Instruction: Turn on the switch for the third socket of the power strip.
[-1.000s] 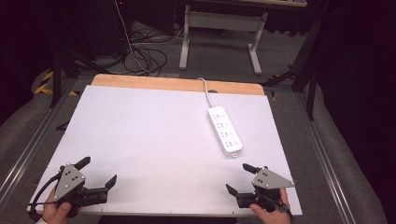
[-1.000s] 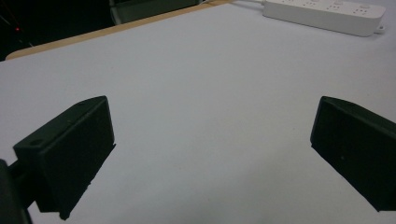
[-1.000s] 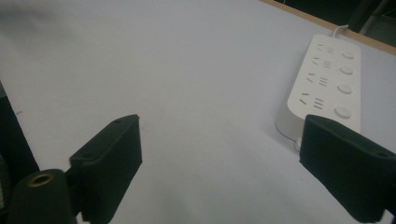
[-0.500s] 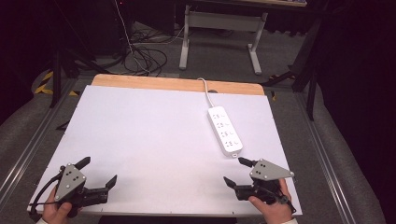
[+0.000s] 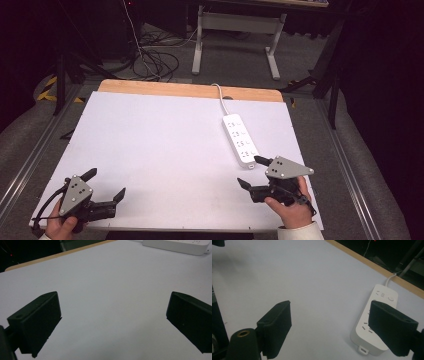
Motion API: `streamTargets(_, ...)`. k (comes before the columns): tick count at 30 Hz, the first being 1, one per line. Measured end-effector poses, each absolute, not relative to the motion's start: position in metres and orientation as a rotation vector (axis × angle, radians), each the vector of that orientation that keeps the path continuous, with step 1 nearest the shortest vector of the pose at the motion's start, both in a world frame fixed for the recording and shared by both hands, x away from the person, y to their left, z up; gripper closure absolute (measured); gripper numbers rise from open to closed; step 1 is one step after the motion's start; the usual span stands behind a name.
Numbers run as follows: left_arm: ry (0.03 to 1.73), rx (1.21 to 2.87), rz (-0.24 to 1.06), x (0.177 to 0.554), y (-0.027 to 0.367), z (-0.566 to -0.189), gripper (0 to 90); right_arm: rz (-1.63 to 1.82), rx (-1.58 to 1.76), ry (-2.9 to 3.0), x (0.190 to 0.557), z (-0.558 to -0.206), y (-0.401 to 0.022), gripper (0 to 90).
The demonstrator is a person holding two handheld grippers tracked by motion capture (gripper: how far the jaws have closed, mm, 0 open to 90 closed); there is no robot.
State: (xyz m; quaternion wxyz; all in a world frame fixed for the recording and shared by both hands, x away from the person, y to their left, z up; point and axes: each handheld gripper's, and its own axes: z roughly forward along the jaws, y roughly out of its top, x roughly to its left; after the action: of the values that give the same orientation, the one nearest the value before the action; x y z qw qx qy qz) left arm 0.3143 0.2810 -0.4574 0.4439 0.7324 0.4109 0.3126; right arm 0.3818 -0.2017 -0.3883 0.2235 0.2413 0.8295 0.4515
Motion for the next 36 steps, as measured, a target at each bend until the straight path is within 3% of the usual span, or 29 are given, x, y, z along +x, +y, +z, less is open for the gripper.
streamTargets(11,1.022,1.818,0.779,0.315,0.281,-0.458,0.0,1.26,0.641,2.311,0.395,-0.377,-0.196,19.5)
streamTargets(20,1.03,1.817,0.784,0.313,0.283,-0.458,0.0,1.272,0.641,2.283,0.404,-0.371,-0.195,26.2)
streamTargets(21,1.033,1.816,0.778,0.312,0.283,-0.458,0.0,1.283,0.639,2.284,0.406,-0.369,-0.195,31.3)
streamTargets(25,1.039,1.816,0.784,0.309,0.283,-0.458,0.0,1.282,0.651,2.276,0.41,-0.365,-0.196,34.1)
streamTargets(32,1.051,1.814,0.802,0.307,0.286,-0.458,0.0,1.325,0.731,2.288,0.432,-0.361,-0.202,57.1)
streamTargets(36,1.054,1.81,0.796,0.307,0.285,-0.459,0.0,1.295,0.746,2.293,0.44,-0.36,-0.202,63.8)
